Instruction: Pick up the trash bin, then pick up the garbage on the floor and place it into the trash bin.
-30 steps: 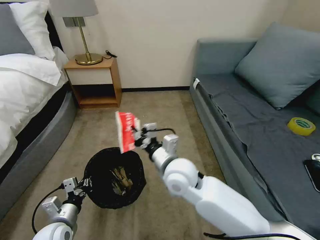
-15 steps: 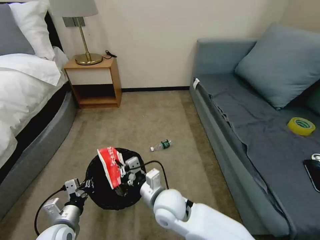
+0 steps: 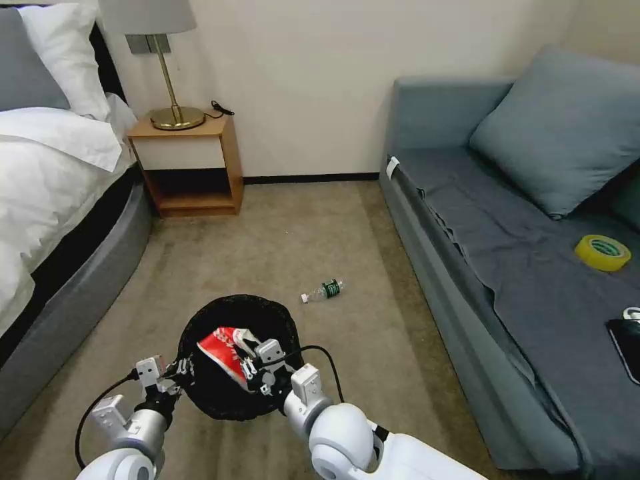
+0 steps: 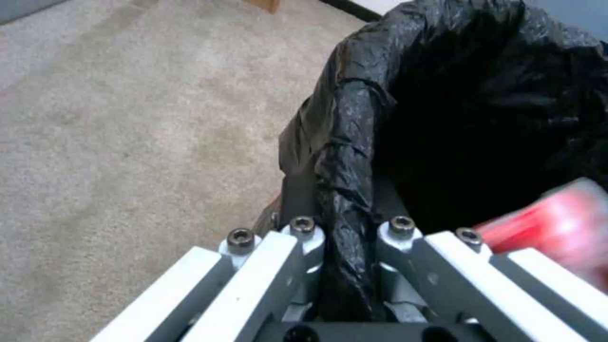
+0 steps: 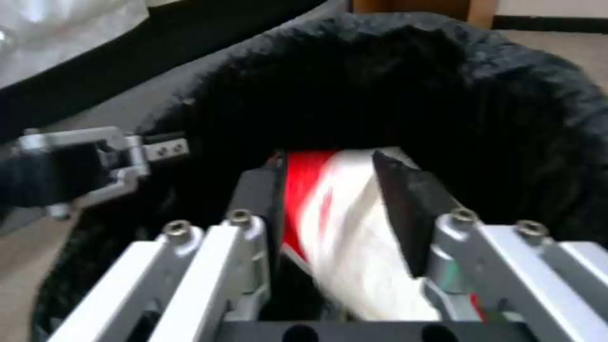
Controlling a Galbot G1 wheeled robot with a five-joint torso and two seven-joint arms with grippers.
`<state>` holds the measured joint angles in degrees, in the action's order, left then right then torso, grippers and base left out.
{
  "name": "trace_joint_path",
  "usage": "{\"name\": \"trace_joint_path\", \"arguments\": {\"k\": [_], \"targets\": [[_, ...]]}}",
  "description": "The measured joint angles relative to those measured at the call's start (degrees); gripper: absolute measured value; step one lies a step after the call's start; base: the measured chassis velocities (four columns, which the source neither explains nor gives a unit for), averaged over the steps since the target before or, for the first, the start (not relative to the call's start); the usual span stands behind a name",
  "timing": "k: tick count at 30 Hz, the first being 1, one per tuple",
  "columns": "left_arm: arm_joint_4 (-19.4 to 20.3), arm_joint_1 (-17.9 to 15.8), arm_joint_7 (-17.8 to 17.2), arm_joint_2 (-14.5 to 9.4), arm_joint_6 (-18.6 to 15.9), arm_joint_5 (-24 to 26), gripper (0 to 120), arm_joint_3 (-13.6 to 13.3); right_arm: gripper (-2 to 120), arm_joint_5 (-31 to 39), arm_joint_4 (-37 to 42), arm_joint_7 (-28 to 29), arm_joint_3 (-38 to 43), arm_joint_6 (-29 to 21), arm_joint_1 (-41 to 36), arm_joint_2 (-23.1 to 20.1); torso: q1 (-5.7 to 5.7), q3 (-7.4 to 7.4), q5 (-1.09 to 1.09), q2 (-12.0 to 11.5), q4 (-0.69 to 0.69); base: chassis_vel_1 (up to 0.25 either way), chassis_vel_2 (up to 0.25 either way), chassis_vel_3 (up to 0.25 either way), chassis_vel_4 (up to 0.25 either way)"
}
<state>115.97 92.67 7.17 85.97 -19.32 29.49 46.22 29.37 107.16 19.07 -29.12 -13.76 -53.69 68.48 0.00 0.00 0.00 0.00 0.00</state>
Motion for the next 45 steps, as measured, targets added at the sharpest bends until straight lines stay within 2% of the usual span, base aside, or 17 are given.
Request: {"name": "trace_joint_path", "arguments": {"k": [1, 3, 5, 7, 8, 10, 11, 13, 14, 17, 27, 34, 45], "targets": [[0.00, 0.00, 0.00, 0.00, 0.00, 0.00, 4, 0.00, 35, 0.00, 0.00, 0.00, 0.00, 0.00, 0.00, 0.00, 0.00, 0.00, 0.00, 0.00, 0.00, 0.000, 0.000, 0.000, 0.000], [0.28, 0.32, 0.00, 0.21, -0.01, -0.17, 4, -0.06, 48, -1.23, 0.61, -0.27, 1.15, -0.02, -1.05, -0.60, 0.00, 0.00, 0.00, 0.00, 0.00, 0.000, 0.000, 0.000, 0.000], [0.37, 0.45, -0.01, 0.37, -0.01, -0.45, 4, -0.09, 52, -2.36, 1.04, -0.59, 2.22, -0.01, -1.79, -1.17, 0.00, 0.00, 0.00, 0.00, 0.00, 0.000, 0.000, 0.000, 0.000], [0.47, 0.57, -0.02, 0.60, 0.00, -0.82, 4, -0.09, 64, -4.68, 1.69, -1.12, 4.28, 0.21, -3.10, -2.03, 0.00, 0.00, 0.00, 0.00, 0.00, 0.000, 0.000, 0.000, 0.000], [0.47, 0.59, -0.01, 0.68, -0.01, -0.90, 4, -0.09, 65, -5.58, 1.78, -1.17, 4.81, 0.47, -3.42, -2.22, 0.00, 0.00, 0.00, 0.00, 0.00, 0.000, 0.000, 0.000, 0.000], [0.47, 0.64, -0.03, 0.85, 0.00, -1.06, 4, -0.05, 74, -10.82, 2.04, -1.34, 7.12, 1.82, -4.67, -2.68, 0.00, 0.00, 0.00, 0.00, 0.00, 0.000, 0.000, 0.000, 0.000], [0.47, 0.64, -0.03, 0.85, 0.00, -1.06, 4, -0.05, 74, -10.82, 2.04, -1.34, 7.12, 1.82, -4.67, -2.68, 0.00, 0.00, 0.00, 0.00, 0.00, 0.000, 0.000, 0.000, 0.000], [0.46, 0.66, -0.12, 0.92, 0.16, -1.18, 4, 0.05, 84, -17.79, 2.65, -2.06, 10.73, 3.70, -6.76, -3.08, 0.00, 0.00, 0.01, 0.00, 0.00, 0.000, 0.000, 0.000, 0.000], [0.46, 0.66, -0.12, 0.92, 0.16, -1.18, 4, 0.05, 84, -17.79, 2.65, -2.06, 10.73, 3.70, -6.76, -3.08, 0.00, 0.00, 0.01, 0.00, 0.00, 0.000, 0.000, 0.000, 0.000], [0.44, 0.72, -0.26, 1.17, 0.36, -1.28, 4, 0.30, 98, -24.64, 4.50, -2.14, 17.19, 5.93, -11.69, -2.83, 0.00, 0.00, 0.00, 0.00, 0.00, 0.000, 0.000, 0.000, 0.000], [0.32, 0.05, -0.75, 1.31, 0.74, -1.50, 4, 1.19, 100, -33.24, 9.06, -0.13, 30.55, 10.10, -23.61, -1.21, 0.00, 0.00, 0.00, 0.00, 0.00, 0.000, 0.000, 0.000, 0.000], [0.32, -0.21, -1.04, 1.21, 0.89, -1.33, 4, 1.39, 100, -34.70, 11.54, 0.62, 34.19, 10.74, -28.07, -2.21, 0.00, 0.00, 0.00, 0.00, 0.00, 0.000, 0.000, 0.000, 0.000], [0.68, -0.72, -1.44, 1.25, 0.68, -0.73, 4, 1.83, 100, -38.25, 13.80, 1.47, 39.63, 13.70, -34.11, -0.12, 0.00, 0.00, -0.01, 0.01, 0.00, 0.000, 0.000, 0.000, 0.000]]}}
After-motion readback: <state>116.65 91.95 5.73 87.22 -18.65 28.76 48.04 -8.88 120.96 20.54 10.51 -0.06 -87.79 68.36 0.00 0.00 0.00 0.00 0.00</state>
